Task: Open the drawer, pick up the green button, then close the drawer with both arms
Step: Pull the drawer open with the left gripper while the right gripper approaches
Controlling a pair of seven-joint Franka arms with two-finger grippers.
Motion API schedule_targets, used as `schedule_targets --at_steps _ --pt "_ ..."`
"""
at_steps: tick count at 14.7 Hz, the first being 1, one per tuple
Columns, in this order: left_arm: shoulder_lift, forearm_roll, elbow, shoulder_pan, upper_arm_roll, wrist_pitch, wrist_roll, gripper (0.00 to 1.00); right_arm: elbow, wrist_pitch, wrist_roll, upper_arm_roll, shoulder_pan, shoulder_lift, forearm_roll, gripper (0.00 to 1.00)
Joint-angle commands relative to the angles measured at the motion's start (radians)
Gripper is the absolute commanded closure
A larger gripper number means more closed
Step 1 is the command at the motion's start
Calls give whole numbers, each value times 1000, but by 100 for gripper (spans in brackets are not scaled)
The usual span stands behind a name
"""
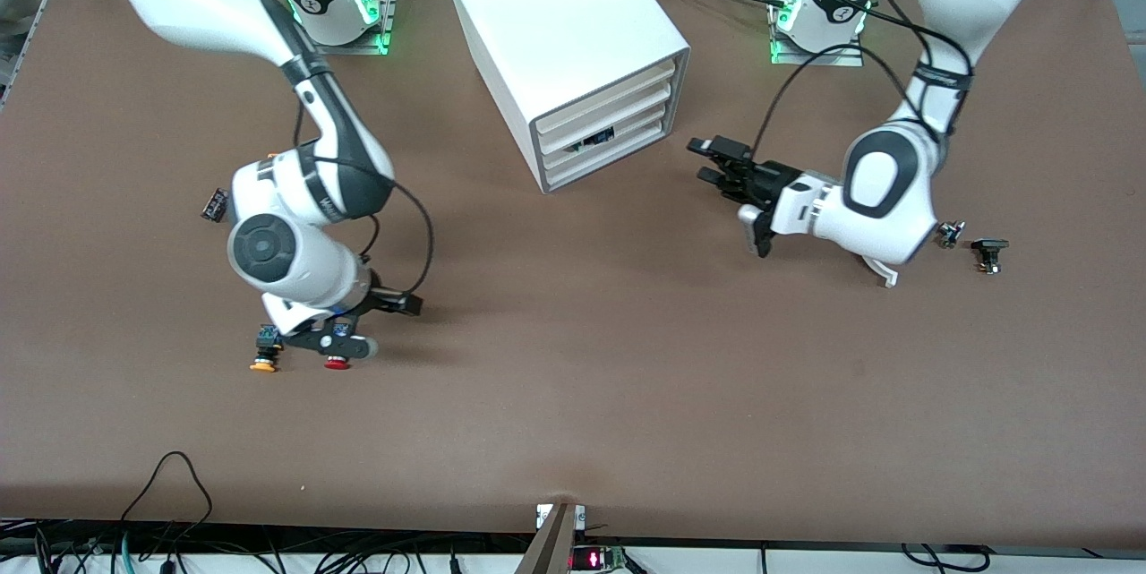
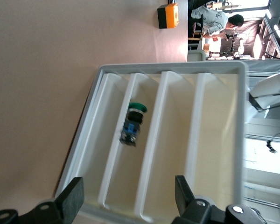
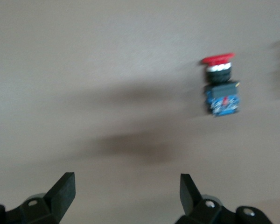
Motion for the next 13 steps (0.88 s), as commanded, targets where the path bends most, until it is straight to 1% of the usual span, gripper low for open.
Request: schedule_targets --at_steps 1,2,3,5,8,13 --pt "-24 -44 -85 0 -42 80 78 29 31 -2 107 -4 50 22 -16 1" --pt "-22 -46 -98 -1 -56 82 89 36 37 -2 141 -4 70 25 -16 1" --pt "-21 -46 -108 0 -72 82 94 37 42 -2 177 -4 90 26 -16 1" --pt "-2 -46 -113 -4 -88 83 104 38 60 -4 252 -4 127 38 -16 1" --pt "41 -61 -127 -6 -109 129 170 37 83 -2 372 -4 168 42 -16 1" --pt "93 -107 -135 -14 -126 135 221 38 221 -22 617 -4 234 121 -16 1"
